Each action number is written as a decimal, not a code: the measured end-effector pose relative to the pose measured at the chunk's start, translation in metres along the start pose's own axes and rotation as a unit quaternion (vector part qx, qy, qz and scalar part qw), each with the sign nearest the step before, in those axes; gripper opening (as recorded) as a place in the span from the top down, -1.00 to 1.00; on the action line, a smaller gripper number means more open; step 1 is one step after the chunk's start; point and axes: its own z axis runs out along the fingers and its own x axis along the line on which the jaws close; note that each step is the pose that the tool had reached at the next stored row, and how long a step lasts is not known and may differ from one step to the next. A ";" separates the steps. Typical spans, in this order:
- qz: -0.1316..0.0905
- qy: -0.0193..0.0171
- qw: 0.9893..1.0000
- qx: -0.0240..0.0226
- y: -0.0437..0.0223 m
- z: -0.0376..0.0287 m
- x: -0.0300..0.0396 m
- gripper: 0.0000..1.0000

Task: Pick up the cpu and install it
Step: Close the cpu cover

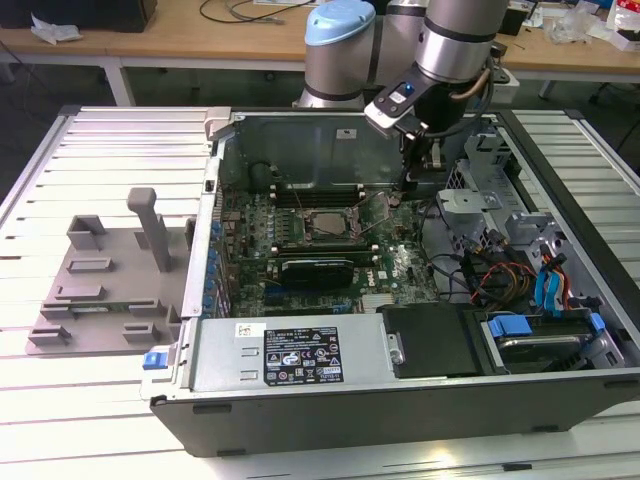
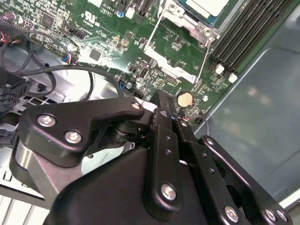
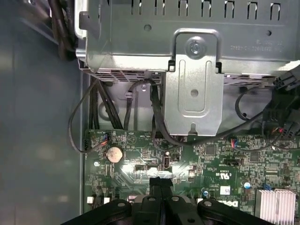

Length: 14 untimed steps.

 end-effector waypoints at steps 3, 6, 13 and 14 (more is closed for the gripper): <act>0.000 0.000 1.000 0.000 0.0005 0.0062 0.0000 0.79; 0.000 0.000 1.000 0.000 0.0005 0.0063 0.0001 0.79; 0.000 0.000 1.000 0.000 0.0008 0.0169 0.0001 0.79; 0.000 0.000 1.000 0.000 0.0009 0.0189 0.0001 0.79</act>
